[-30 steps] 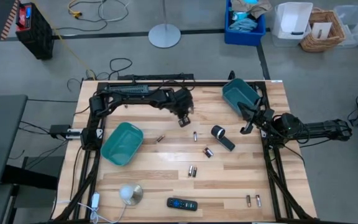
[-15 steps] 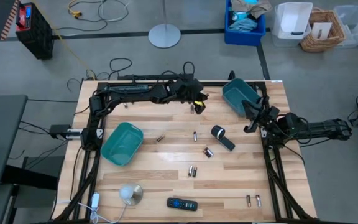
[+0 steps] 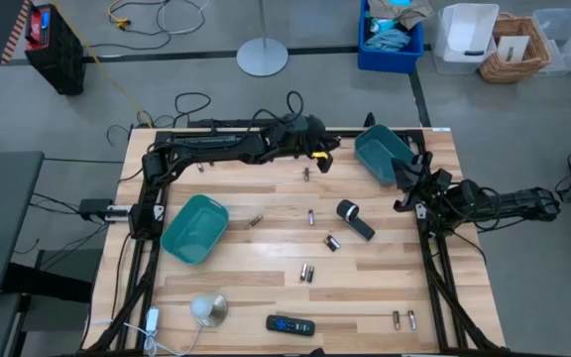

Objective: Sort batteries
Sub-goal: Put the silver battery into the blue bin, then put the black battery into the green bin

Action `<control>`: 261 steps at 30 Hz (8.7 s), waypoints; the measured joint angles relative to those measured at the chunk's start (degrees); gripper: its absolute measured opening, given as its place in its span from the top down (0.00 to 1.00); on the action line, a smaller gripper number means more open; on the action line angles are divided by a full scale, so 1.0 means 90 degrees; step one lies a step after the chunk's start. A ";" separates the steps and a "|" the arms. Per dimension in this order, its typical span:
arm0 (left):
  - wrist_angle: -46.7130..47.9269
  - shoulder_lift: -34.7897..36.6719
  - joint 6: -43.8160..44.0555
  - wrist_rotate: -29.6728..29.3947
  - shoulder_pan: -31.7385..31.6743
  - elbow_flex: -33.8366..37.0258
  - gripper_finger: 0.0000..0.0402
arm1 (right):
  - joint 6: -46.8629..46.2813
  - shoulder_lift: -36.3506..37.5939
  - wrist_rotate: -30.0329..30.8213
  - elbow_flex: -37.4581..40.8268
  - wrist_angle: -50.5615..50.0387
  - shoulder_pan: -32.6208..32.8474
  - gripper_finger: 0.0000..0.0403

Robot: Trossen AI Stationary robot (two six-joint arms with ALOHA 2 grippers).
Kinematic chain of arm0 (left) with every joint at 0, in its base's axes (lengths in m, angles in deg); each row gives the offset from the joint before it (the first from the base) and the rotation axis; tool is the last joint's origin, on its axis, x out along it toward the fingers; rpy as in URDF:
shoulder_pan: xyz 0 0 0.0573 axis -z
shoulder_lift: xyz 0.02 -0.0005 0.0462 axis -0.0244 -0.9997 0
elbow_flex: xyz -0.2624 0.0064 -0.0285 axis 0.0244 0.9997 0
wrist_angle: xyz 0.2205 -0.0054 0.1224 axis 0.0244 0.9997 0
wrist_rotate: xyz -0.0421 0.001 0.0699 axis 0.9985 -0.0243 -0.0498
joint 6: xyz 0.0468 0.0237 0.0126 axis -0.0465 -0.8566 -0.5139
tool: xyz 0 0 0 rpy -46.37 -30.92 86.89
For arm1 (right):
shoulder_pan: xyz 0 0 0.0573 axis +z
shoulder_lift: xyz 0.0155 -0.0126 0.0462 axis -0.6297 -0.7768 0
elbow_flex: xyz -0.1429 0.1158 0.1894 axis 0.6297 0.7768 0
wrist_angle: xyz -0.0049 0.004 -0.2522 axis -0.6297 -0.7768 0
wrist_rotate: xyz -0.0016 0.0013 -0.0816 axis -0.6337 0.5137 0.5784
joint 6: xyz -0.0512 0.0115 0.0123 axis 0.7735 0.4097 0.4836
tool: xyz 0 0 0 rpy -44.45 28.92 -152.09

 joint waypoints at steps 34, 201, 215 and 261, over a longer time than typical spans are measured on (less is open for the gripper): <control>-0.0224 -0.3831 0.1055 0.0398 -0.0092 -0.4243 0.90 | 0.0402 0.0000 -0.0003 -0.0012 0.0568 0.0411 0.93; -0.3444 0.2331 -0.0853 -0.0347 0.0884 0.4440 1.00 | 0.0290 -0.0084 0.0406 -0.0113 -0.1045 0.0967 0.93; -0.2836 0.6471 -0.0707 -0.0558 0.0860 0.7187 1.00 | -0.2878 -0.4436 0.0355 -0.2698 -0.3391 -0.0338 0.93; -0.1145 0.8913 -0.0838 -0.0546 0.0855 0.8410 1.00 | -0.5852 -1.0715 -0.0914 -0.7446 -0.8125 -0.2268 0.49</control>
